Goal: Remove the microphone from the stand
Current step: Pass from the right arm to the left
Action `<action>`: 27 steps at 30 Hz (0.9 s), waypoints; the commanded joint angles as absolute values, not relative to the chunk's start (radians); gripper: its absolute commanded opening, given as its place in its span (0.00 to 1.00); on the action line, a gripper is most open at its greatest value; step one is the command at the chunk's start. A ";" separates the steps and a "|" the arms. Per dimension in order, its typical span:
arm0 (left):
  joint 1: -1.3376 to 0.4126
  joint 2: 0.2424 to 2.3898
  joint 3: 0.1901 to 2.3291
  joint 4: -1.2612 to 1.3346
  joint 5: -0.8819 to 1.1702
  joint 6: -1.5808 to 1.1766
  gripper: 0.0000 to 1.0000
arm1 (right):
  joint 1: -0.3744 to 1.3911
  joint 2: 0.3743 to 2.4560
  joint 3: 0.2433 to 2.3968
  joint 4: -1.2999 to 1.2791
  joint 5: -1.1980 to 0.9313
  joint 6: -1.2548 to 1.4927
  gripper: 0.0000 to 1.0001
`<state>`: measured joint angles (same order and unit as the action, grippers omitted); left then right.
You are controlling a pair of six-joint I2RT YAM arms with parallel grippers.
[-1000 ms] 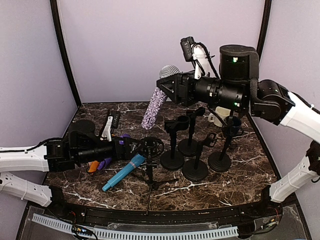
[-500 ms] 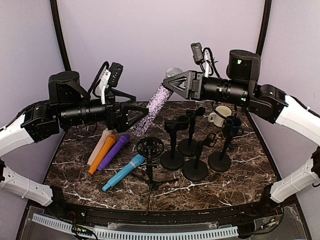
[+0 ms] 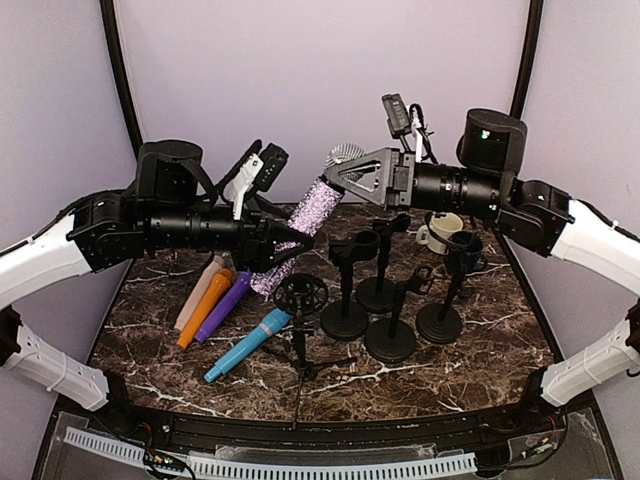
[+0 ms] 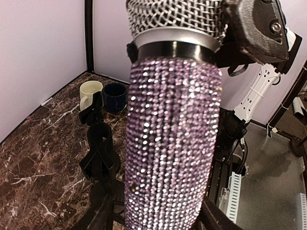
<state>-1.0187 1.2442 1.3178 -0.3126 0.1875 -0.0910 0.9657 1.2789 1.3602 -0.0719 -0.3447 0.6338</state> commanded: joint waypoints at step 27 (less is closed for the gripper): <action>-0.906 1.125 1.250 -0.530 -0.007 -0.202 0.11 | 0.959 1.142 1.392 -0.284 -0.047 0.490 0.85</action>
